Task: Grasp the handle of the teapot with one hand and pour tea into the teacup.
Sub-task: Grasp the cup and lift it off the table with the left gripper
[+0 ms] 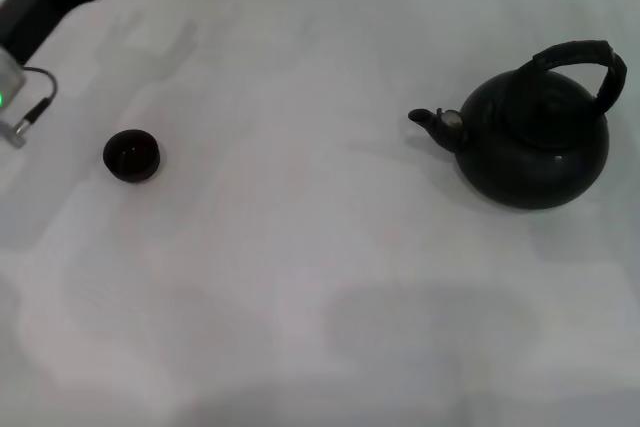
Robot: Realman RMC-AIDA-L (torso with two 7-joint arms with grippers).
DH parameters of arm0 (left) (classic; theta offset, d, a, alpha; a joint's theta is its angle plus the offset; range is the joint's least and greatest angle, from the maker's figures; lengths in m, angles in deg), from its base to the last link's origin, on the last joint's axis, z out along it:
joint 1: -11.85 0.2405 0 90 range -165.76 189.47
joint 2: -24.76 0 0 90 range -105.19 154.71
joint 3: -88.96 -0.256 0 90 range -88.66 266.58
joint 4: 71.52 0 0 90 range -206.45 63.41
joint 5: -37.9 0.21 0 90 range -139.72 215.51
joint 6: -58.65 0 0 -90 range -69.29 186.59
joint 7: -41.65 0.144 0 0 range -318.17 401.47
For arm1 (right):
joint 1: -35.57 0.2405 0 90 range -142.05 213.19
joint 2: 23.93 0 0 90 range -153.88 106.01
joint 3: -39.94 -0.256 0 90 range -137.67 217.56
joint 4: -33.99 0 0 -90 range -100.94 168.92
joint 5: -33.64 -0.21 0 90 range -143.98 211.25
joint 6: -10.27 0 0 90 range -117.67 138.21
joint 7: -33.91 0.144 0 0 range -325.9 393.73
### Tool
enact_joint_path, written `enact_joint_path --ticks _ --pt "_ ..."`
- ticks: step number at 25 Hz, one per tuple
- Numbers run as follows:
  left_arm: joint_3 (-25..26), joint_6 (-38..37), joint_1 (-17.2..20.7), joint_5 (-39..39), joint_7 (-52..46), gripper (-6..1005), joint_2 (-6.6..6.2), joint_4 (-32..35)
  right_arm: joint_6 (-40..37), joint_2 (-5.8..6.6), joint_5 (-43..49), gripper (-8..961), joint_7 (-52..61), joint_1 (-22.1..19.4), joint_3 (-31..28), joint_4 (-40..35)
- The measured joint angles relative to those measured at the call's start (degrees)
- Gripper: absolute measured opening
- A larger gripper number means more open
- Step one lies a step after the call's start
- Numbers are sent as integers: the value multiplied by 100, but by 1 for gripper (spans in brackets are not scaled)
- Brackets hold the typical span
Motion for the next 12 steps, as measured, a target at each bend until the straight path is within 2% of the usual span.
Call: enact_joint_path --ticks 2,5,9,12 --pt "9 -358 -9 562 -513 877 -34 312 9 5 0 871 0 12 0 0" --pt "16 -872 -30 1799 -1651 878 -131 962 10 6 0 871 0 15 0 0" --pt "52 -1139 -59 3803 -3506 878 -277 1902 10 6 0 870 0 14 0 6" --pt "58 -1002 -112 5575 -5134 877 -386 2662 21 6 0 870 0 8 1 9"
